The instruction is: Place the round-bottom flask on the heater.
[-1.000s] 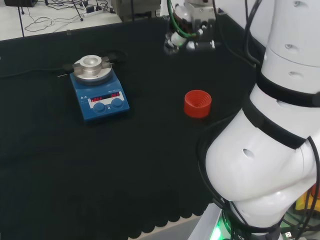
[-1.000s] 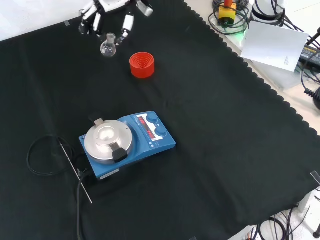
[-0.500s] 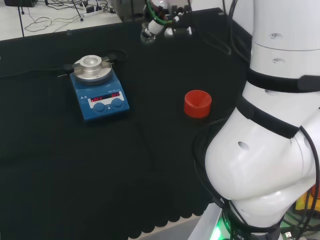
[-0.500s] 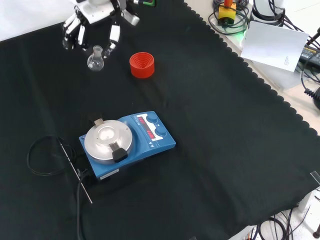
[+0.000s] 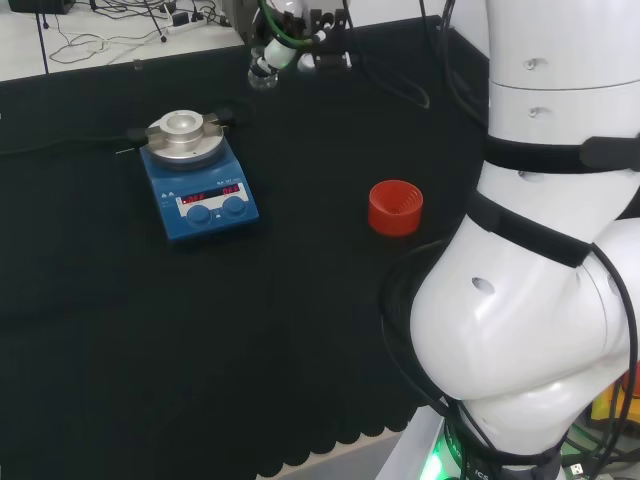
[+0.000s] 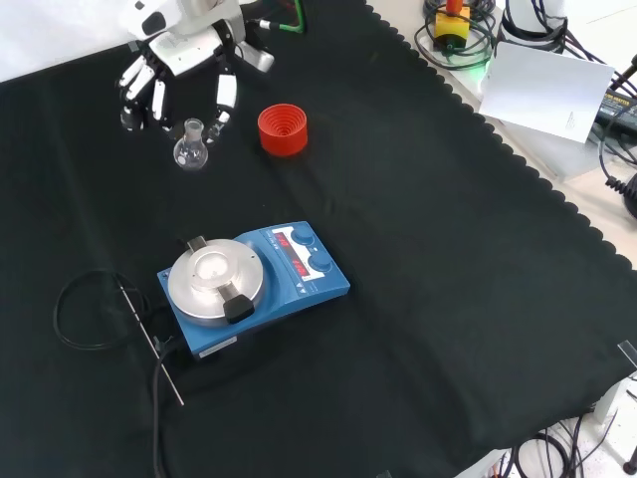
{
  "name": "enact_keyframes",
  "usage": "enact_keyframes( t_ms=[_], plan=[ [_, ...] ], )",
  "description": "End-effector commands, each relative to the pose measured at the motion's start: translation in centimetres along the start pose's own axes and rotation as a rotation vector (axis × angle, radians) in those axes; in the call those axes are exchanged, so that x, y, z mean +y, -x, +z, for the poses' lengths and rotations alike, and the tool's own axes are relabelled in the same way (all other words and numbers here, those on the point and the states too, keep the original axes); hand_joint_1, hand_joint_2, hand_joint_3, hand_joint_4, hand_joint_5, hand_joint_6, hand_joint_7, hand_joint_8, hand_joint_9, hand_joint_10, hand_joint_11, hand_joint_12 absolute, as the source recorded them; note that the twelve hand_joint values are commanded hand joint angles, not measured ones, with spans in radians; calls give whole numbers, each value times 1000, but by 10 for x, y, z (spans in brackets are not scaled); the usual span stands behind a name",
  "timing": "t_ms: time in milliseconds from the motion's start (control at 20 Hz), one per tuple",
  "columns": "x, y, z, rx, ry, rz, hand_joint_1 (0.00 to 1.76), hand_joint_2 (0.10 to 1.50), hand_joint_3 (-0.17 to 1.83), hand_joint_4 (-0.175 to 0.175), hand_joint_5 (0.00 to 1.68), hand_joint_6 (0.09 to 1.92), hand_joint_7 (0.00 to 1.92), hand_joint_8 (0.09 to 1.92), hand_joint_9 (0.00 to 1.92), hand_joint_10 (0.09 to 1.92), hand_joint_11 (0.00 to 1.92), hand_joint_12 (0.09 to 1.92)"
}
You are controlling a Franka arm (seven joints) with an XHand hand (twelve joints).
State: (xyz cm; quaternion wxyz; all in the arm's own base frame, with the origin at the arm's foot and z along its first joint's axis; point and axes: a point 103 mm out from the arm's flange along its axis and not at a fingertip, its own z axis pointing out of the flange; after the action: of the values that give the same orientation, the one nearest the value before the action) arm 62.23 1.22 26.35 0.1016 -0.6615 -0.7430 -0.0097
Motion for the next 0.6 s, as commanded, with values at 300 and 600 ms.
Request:
enact_keyframes(
  t_ms=[300,600],
  plan=[
    [33,-40,16,18,-45,-62,1079,683,802,134,1080,1075,286,647,564,602,293,1346],
    [45,-54,20,16,-58,-84,1080,681,805,135,1081,1074,286,648,563,603,292,1346]
  ],
)
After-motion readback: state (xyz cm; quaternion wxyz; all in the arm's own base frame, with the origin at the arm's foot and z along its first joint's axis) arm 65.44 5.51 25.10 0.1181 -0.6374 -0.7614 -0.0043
